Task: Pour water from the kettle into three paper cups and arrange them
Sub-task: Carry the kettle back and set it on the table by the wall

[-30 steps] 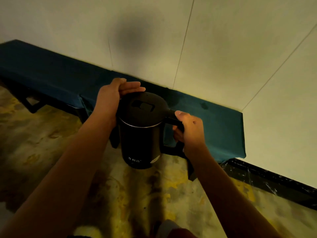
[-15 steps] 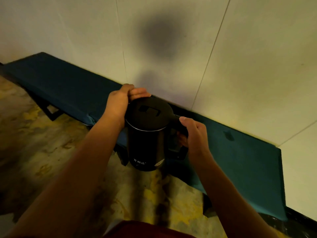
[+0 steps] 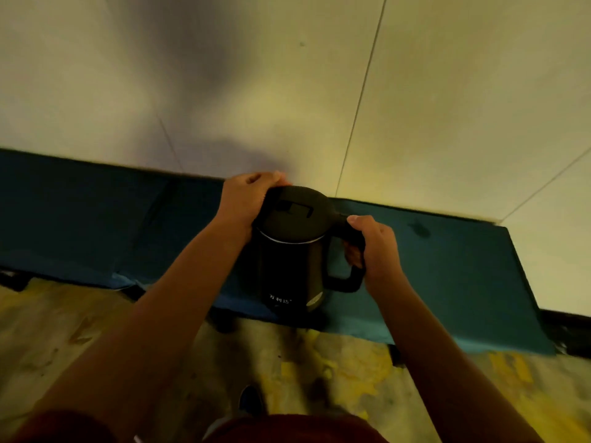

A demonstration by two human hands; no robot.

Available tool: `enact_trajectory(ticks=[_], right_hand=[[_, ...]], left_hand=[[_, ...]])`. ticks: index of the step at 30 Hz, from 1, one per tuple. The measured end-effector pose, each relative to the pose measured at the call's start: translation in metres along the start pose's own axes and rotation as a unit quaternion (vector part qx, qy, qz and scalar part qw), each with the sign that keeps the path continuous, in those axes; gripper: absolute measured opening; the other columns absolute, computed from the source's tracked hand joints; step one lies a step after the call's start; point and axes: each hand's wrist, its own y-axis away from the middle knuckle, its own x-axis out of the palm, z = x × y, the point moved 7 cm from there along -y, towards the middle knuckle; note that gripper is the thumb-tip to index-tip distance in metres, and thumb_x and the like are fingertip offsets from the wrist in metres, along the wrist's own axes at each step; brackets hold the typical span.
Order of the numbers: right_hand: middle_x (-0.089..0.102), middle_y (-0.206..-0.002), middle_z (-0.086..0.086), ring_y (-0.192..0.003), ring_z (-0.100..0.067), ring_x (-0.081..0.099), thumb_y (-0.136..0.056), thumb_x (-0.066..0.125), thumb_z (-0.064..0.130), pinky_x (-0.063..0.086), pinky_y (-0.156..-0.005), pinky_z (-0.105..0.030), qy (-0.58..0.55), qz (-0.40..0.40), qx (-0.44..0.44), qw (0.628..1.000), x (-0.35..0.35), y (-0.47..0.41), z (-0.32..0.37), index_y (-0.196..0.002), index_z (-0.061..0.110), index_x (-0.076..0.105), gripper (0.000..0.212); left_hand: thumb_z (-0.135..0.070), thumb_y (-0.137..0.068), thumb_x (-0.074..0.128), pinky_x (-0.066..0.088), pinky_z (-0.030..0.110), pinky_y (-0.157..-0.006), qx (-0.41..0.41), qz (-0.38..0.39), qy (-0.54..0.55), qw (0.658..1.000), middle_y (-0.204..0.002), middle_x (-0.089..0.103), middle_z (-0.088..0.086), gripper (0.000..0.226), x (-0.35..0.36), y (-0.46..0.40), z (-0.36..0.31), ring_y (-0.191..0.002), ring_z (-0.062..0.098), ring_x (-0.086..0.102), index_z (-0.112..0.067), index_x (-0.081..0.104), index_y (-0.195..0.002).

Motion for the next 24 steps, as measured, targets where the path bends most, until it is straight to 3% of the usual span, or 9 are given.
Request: enact_trajectory(ticks=[4, 7, 12, 17, 24], right_hand=[[0.042, -0.043, -0.004, -0.038, -0.018, 0.034, -0.08, 0.06, 0.035, 0.025, -0.045, -0.032, 0.0, -0.056, 0.017, 0.998, 0.003, -0.009, -0.016, -0.046, 0.022, 0.056, 0.037], [0.043, -0.04, -0.003, -0.037, -0.018, 0.034, -0.084, 0.059, 0.038, 0.026, -0.046, -0.032, -0.007, -0.082, 0.052, 0.995, 0.001, -0.019, -0.029, -0.051, 0.011, 0.054, 0.043], [0.043, -0.041, -0.003, -0.039, -0.019, 0.036, -0.087, 0.058, 0.034, 0.029, -0.045, -0.031, 0.018, -0.113, 0.07, 0.991, -0.008, -0.047, -0.052, -0.052, 0.01, 0.052, 0.043], [0.046, -0.041, -0.006, -0.039, -0.019, 0.04, -0.073, 0.06, 0.046, 0.034, -0.045, -0.028, 0.044, -0.102, 0.102, 0.989, -0.011, -0.091, -0.088, -0.048, 0.013, 0.053, 0.042], [0.054, -0.044, 0.001, -0.041, -0.013, 0.049, -0.072, 0.063, 0.049, 0.039, -0.046, -0.022, 0.071, -0.078, 0.165, 0.981, -0.016, -0.133, -0.129, -0.047, 0.018, 0.058, 0.04]], left_hand=[[-0.02, -0.084, 0.074, 0.059, 0.026, -0.066, -0.041, 0.047, 0.015, 0.998, -0.083, 0.079, 0.006, 0.013, 0.008, -0.028, 0.013, -0.077, 0.021, 0.075, -0.014, 0.08, -0.075], [-0.019, -0.084, 0.074, 0.06, 0.028, -0.068, -0.069, 0.055, 0.018, 0.996, -0.083, 0.079, 0.006, 0.013, 0.016, -0.047, 0.027, -0.078, 0.021, 0.075, -0.007, 0.078, -0.086], [-0.023, -0.085, 0.073, 0.06, 0.031, -0.073, -0.105, 0.066, -0.012, 0.992, -0.085, 0.079, 0.003, 0.011, 0.028, -0.076, 0.056, -0.083, 0.02, 0.074, -0.015, 0.079, -0.08], [-0.021, -0.087, 0.071, 0.055, 0.047, -0.094, -0.129, 0.033, -0.005, 0.991, -0.091, 0.079, 0.006, 0.008, 0.028, -0.113, 0.093, -0.099, 0.026, 0.071, -0.019, 0.078, -0.085], [-0.022, -0.088, 0.07, 0.056, 0.044, -0.094, -0.151, 0.01, -0.023, 0.988, -0.092, 0.078, 0.002, 0.015, 0.029, -0.145, 0.132, -0.095, 0.018, 0.073, -0.018, 0.077, -0.1]])
